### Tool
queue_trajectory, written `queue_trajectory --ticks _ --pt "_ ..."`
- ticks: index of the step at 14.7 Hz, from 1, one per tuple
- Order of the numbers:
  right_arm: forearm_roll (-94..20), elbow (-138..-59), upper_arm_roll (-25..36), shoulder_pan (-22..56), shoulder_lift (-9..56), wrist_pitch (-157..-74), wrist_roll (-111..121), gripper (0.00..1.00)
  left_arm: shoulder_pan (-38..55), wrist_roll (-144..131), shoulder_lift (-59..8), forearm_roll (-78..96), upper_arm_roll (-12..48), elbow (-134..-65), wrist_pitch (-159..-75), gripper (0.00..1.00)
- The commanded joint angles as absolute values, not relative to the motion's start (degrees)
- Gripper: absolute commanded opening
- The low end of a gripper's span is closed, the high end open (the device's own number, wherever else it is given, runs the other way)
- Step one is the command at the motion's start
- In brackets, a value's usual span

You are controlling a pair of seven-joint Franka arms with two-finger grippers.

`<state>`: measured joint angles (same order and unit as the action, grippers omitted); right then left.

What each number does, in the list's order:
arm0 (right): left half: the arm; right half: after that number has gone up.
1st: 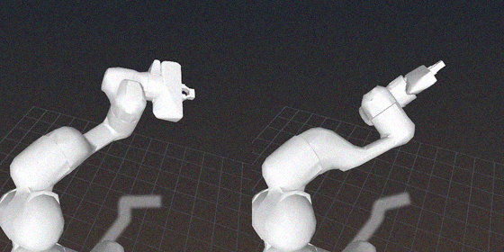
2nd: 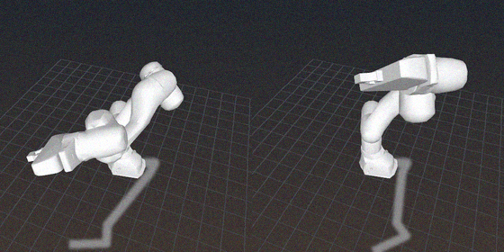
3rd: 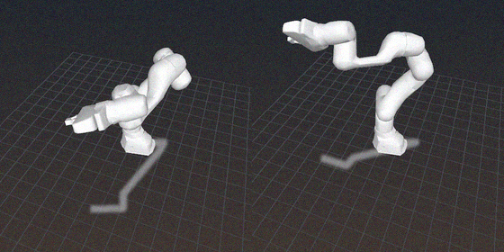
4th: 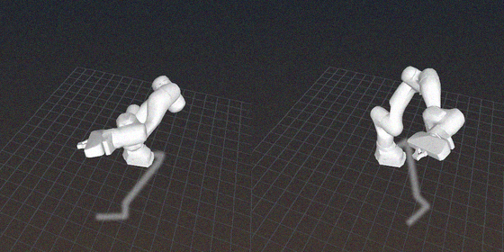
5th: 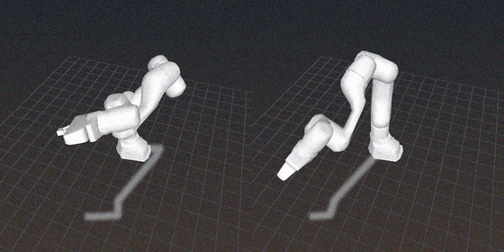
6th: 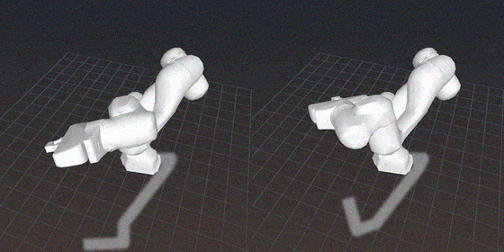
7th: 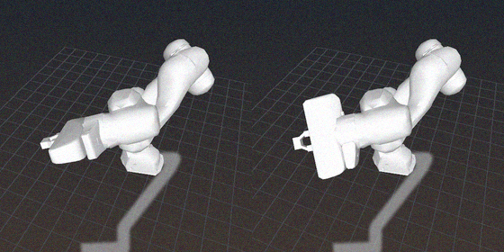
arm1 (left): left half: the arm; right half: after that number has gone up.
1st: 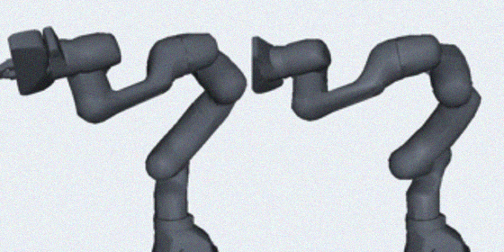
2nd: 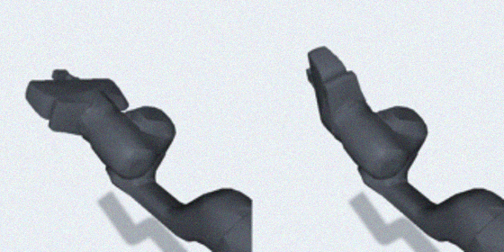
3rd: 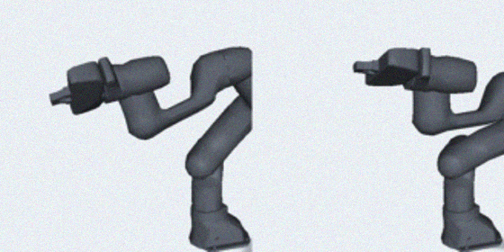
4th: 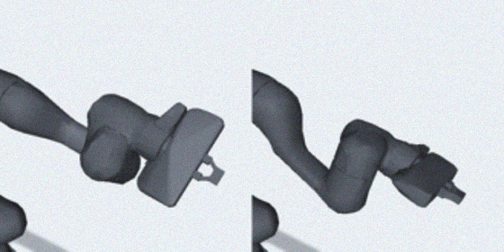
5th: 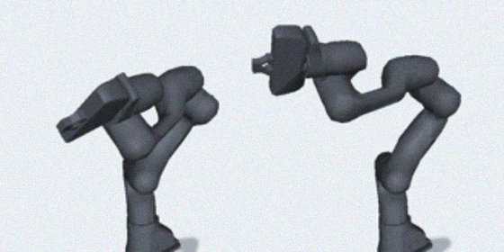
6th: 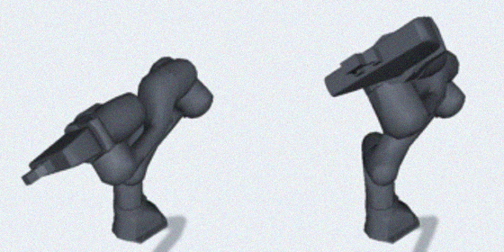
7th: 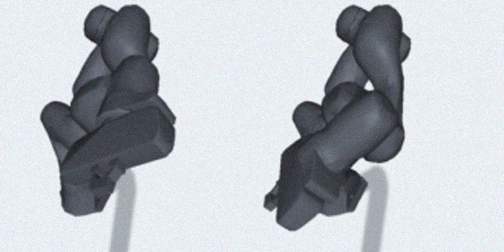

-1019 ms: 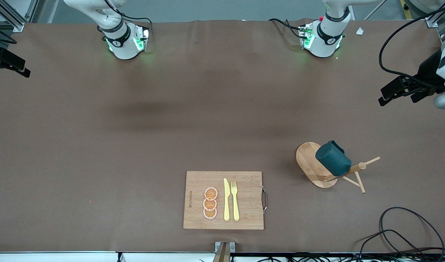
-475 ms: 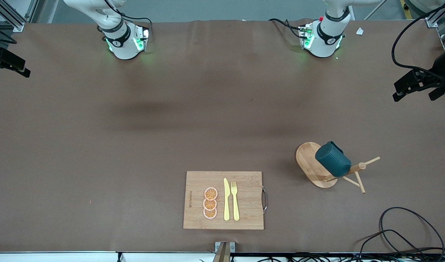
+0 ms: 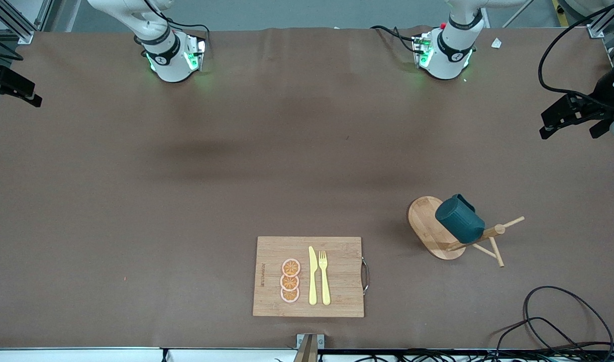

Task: Pass cup and hang on rack

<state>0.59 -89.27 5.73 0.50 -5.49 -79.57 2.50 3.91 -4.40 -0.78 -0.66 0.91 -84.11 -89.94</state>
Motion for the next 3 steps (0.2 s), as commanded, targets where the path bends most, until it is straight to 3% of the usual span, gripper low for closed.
queue_trajectory --ticks 1,3 --pt "1.1 -90.3 5.4 0.3 -6.5 -79.6 2.5 1.0 4.1 -4.6 0.3 -1.7 0.9 -84.2 -90.3 1.0" --pt "1.1 -90.3 5.4 0.3 -6.5 -79.7 2.4 1.0 4.2 -4.6 0.3 -1.7 1.0 -84.3 -90.3 1.0"
